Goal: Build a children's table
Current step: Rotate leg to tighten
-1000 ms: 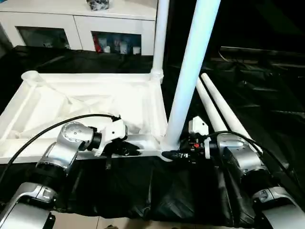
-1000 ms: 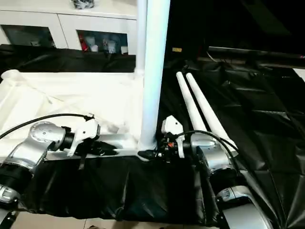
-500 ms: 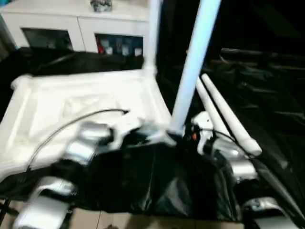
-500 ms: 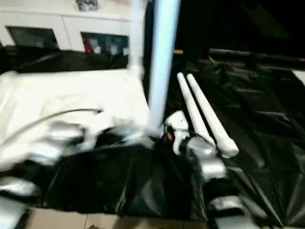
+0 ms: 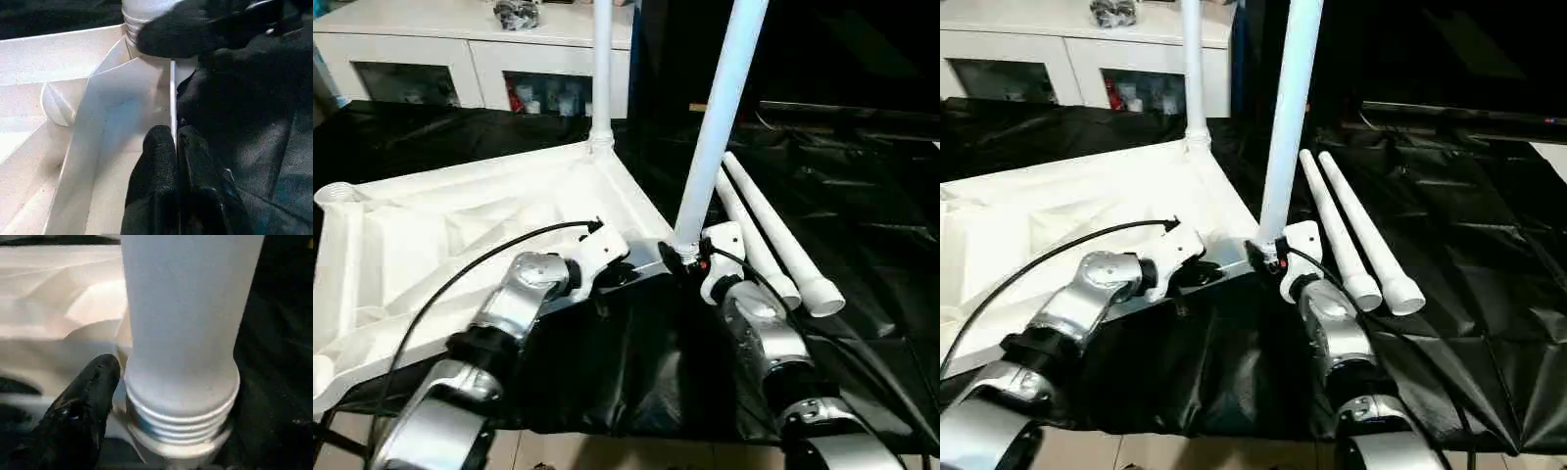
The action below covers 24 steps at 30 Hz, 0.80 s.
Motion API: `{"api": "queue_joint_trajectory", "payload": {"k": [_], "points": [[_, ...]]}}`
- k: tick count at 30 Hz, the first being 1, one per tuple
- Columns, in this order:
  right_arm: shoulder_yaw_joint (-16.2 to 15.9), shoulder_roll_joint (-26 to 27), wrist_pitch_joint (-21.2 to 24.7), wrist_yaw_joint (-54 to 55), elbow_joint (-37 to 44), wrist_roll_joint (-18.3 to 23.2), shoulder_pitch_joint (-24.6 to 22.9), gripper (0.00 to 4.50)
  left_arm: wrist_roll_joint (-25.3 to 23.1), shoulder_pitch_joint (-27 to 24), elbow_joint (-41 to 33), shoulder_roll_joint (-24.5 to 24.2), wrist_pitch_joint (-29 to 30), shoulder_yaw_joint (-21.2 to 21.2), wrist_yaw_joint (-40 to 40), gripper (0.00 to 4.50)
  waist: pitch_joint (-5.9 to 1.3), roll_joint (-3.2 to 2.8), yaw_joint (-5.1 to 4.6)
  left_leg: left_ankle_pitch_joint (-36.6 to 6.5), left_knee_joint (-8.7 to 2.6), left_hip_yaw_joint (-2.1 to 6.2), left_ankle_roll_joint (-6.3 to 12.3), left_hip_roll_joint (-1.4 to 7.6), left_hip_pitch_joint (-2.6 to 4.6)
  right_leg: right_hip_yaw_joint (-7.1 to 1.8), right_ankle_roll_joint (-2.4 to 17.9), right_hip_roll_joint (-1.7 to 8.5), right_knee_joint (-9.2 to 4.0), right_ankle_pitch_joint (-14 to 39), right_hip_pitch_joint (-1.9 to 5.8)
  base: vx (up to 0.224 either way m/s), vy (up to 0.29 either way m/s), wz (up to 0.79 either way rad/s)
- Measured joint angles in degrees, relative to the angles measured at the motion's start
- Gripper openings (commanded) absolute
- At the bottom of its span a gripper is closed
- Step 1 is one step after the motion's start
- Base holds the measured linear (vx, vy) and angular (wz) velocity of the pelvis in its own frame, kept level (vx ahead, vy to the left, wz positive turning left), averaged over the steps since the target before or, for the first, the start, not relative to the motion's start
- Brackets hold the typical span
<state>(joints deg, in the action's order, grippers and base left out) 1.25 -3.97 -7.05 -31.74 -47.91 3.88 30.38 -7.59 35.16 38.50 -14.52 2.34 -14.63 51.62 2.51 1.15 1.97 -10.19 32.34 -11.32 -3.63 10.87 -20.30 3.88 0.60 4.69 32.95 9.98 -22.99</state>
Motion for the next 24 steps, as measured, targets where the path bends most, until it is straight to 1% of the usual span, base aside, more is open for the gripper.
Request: {"api": "queue_joint_trajectory", "payload": {"k": [4,7,10,13,14,15,17,19,20,21,22,24], "points": [[-2.25,-3.46,-0.55,-10.26,0.34,0.29,0.06,3.92,0.75,-0.86,-0.62,-3.19,-3.92,-0.16,5.31,0.00,-0.01,-0.02,0.04,0.00,-0.07,0.02,-0.02,0.14,0.05,0.04,0.08,-0.10,0.26,-0.21,-0.06,0.000,0.000,0.00],[-4.05,-5.94,-0.61,-17.66,0.91,0.64,0.26,3.92,2.31,-1.34,-1.23,-5.40,-5.26,-0.16,9.91,0.00,-0.03,-0.02,0.14,0.01,-0.08,0.02,-0.03,0.26,0.05,0.03,0.38,-0.23,0.39,-0.47,-0.07,0.000,0.000,0.00],[-6.00,-8.30,-0.30,-26.34,1.81,0.98,0.75,3.92,4.46,-1.92,-1.80,-7.88,-6.23,-0.12,15.34,0.00,-0.04,-0.03,0.42,-0.02,-0.08,-0.06,0.01,0.42,0.00,0.06,0.35,-0.33,0.50,-0.20,-0.14,0.060,-0.011,-0.01],[-7.55,-9.05,-0.33,-31.66,1.80,1.00,1.62,3.92,5.73,-2.33,-2.02,-9.69,-7.27,-0.02,19.58,0.00,-0.04,-0.01,0.84,-0.03,-0.03,-0.11,0.19,0.50,-0.06,0.09,0.50,-0.38,0.60,-0.04,-0.22,0.000,0.000,0.00],[-7.99,-9.11,-0.38,-32.89,1.80,0.98,1.86,3.77,5.99,-2.56,-2.23,-10.03,-7.42,-0.05,20.66,0.00,-0.04,0.00,0.97,-0.04,-0.03,-0.13,0.20,0.51,-0.06,0.09,0.51,-0.38,0.61,-0.03,-0.23,0.000,0.000,0.00],[-8.40,-9.24,-0.43,-33.92,1.77,0.97,2.10,3.77,6.24,-2.71,-2.33,-10.36,-7.63,-0.14,21.45,0.00,-0.04,0.00,1.10,-0.04,-0.02,-0.14,0.19,0.51,-0.05,0.09,0.51,-0.38,0.61,-0.03,-0.23,0.000,0.000,0.00],[-9.05,-9.51,-0.45,-35.59,1.64,0.80,2.36,3.57,6.63,-2.89,-2.33,-10.90,-7.91,-0.21,22.69,0.00,-0.02,0.03,1.36,-0.08,0.04,-0.15,0.12,0.51,-0.05,0.07,0.51,-0.37,0.63,-0.03,-0.23,0.000,0.000,0.00],[-9.56,-9.80,-0.49,-36.64,1.57,0.73,2.55,3.40,6.74,-2.94,-2.29,-11.40,-8.28,-0.21,23.25,0.00,-0.02,0.11,1.41,-0.19,0.13,-0.15,-0.08,0.51,-0.04,0.05,0.51,-0.36,0.73,-0.03,-0.22,0.000,0.000,0.00],[-9.70,-9.84,-0.47,-37.02,1.54,0.72,2.60,3.40,6.75,-2.94,-2.27,-11.54,-8.40,-0.22,23.42,0.00,0.00,0.15,1.40,-0.20,0.17,-0.15,-0.09,0.51,-0.03,0.03,0.51,-0.35,0.79,-0.03,-0.22,0.000,0.000,0.00],[-9.72,-9.88,-0.37,-37.41,1.50,0.73,2.63,3.30,6.77,-2.93,-2.19,-11.66,-8.51,-0.23,23.81,0.00,0.03,0.19,1.40,-0.20,0.21,-0.15,-0.10,0.51,-0.02,0.02,0.50,-0.34,0.86,-0.03,-0.22,0.000,0.000,0.00],[-9.81,-9.96,-0.29,-37.78,1.50,0.74,2.68,3.09,6.80,-2.93,-2.12,-11.77,-8.60,-0.27,24.08,0.00,0.04,0.22,1.40,-0.20,0.23,-0.15,-0.10,0.51,0.00,0.02,0.49,-0.34,0.90,-0.02,-0.22,0.000,0.000,0.00],[-9.94,-10.06,0.29,-38.65,1.50,0.75,2.91,3.01,6.89,-2.93,-1.88,-11.92,-8.78,-0.26,24.50,0.00,0.06,0.27,1.42,-0.19,0.25,-0.15,-0.11,0.52,0.03,0.01,0.48,-0.34,1.00,-0.01,-0.22,0.000,0.000,0.00]]}}
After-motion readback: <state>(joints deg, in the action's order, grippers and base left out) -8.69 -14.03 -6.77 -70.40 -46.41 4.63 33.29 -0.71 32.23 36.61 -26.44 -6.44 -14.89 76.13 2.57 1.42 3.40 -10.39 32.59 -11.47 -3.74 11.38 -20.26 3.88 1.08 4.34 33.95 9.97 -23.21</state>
